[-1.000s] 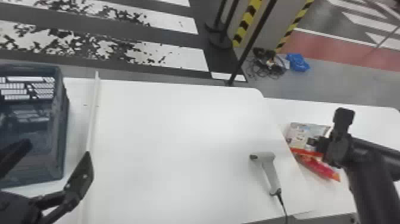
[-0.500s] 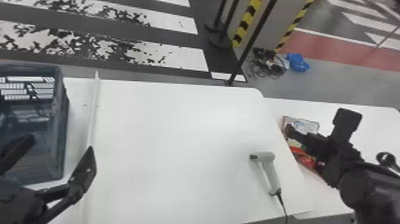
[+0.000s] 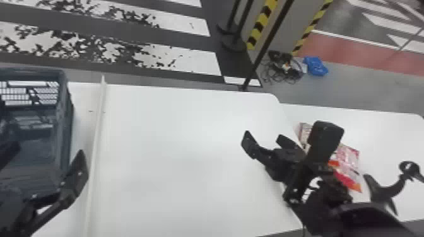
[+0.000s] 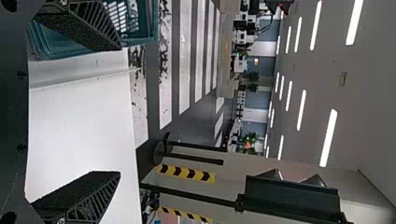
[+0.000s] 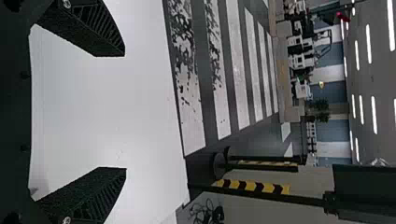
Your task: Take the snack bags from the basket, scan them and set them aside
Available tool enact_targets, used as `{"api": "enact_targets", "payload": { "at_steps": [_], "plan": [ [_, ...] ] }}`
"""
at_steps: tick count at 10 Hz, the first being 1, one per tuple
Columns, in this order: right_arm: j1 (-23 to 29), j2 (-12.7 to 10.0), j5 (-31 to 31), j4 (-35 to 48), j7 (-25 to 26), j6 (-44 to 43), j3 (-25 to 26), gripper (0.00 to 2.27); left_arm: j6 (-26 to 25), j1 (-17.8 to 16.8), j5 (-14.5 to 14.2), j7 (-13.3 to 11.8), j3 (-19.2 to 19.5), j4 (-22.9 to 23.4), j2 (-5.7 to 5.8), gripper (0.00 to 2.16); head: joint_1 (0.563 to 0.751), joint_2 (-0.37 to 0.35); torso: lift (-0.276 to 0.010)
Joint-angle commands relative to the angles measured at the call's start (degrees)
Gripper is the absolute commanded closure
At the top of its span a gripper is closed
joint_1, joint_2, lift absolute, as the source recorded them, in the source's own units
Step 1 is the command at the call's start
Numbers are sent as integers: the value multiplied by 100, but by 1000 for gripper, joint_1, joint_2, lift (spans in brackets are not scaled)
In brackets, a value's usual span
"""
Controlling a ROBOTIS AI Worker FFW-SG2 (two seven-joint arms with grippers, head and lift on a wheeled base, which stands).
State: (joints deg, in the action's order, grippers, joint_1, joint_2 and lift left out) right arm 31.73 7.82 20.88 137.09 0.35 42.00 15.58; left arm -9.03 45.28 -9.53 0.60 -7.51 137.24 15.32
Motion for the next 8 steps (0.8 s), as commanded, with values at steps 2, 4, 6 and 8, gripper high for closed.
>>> {"api": "enact_targets", "payload": {
  "at_steps": [2,4,6,8],
  "plan": [
    [703,-114,-374,72,0,-881,-882,53,151,113,-111,10,215,-48,-55,36,695,-200,-75],
    [1362,-105,-919,-25,52,-2252,-1462,70,397,262,-119,10,259,-110,-99,36,695,-127,-75],
    [1678,-96,-919,-227,202,-2745,-1576,70,362,465,-172,-16,188,-30,-99,36,695,-84,-75],
    [2056,-35,-576,-262,246,-3096,-1277,73,432,860,-146,19,135,163,-73,36,695,-98,-75]
  ]
}}
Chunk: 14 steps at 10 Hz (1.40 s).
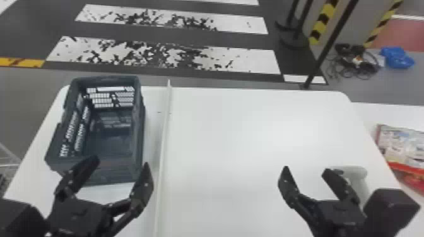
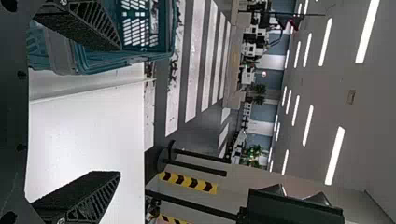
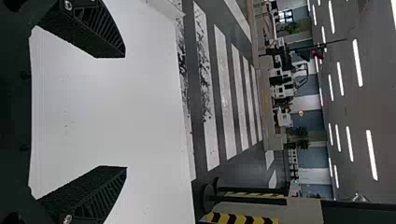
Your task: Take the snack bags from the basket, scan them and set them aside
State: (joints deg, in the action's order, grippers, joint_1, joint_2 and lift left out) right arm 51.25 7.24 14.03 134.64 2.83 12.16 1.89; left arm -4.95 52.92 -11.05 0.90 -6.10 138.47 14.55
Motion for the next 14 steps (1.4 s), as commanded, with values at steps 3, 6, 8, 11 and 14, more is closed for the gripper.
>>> {"api": "enact_targets", "payload": {
  "at_steps": [3,6,8,11,14],
  "plan": [
    [448,119,355,-43,-1,-516,189,80,323,368,-28,94,47,75,48,36,695,-167,-75],
    [456,172,425,1,-1,-446,171,83,340,491,-90,33,30,83,101,36,695,-173,-75],
    [456,190,425,9,-1,-358,189,87,463,482,-108,59,91,110,101,36,695,-172,-75],
    [465,278,566,53,-1,-305,215,87,446,482,-116,59,109,180,66,36,695,-157,-75],
    [448,339,697,53,-1,-217,224,97,428,491,-108,68,109,154,39,36,695,-157,-75]
  ]
}}
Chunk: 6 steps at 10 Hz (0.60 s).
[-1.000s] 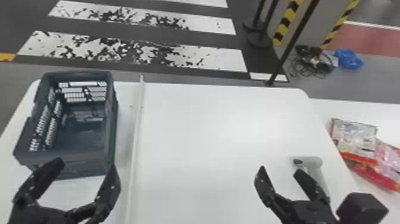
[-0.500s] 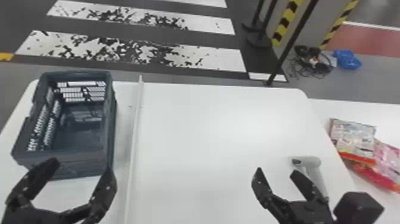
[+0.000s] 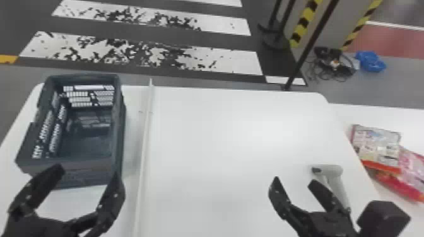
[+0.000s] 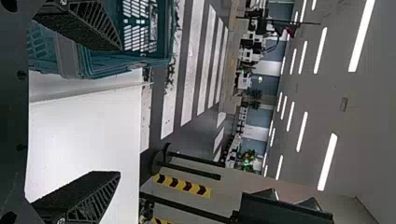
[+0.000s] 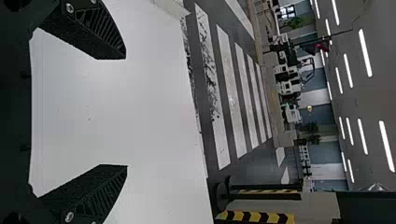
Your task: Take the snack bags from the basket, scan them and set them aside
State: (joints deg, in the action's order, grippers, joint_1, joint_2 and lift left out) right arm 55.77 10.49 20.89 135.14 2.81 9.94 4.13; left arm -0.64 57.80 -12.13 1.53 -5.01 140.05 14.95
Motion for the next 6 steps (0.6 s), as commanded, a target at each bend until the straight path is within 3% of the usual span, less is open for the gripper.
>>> {"api": "enact_targets", "payload": {
  "at_steps": [1,6],
  "plan": [
    [-14,24,12,4,0,4,0,97,15,4,0,5,0,4,-10,36,695,-155,-75],
    [-22,41,21,-5,-9,-14,17,97,15,4,9,23,61,4,-10,36,695,-153,-75]
  ]
}}
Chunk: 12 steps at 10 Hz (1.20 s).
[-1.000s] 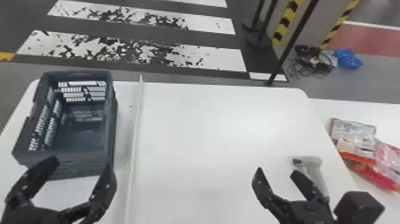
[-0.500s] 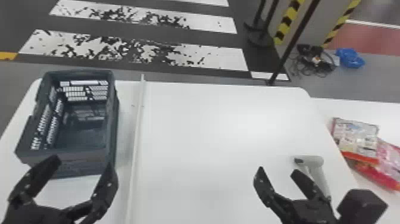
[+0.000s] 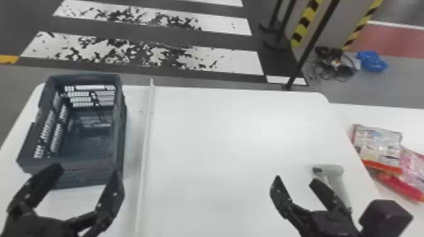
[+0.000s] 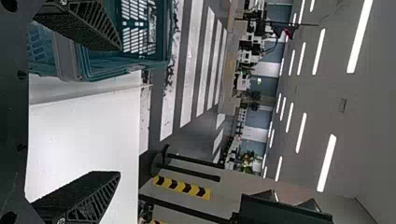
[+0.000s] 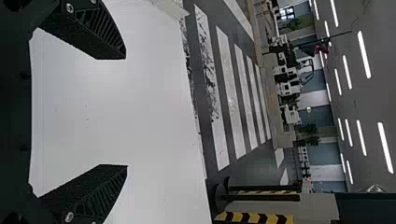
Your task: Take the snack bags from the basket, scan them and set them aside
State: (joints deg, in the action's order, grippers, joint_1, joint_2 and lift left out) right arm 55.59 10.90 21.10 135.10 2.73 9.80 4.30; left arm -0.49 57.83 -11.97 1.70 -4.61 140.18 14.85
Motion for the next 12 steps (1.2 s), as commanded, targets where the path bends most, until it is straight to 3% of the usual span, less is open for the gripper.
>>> {"api": "enact_targets", "payload": {
  "at_steps": [1,12],
  "plan": [
    [-4,9,0,-1,-10,1,1,97,0,9,-7,14,39,-17,0,36,695,-148,-75],
    [23,53,70,43,-80,1,27,144,35,62,19,49,92,1,-44,36,695,-128,-75]
  ]
}}
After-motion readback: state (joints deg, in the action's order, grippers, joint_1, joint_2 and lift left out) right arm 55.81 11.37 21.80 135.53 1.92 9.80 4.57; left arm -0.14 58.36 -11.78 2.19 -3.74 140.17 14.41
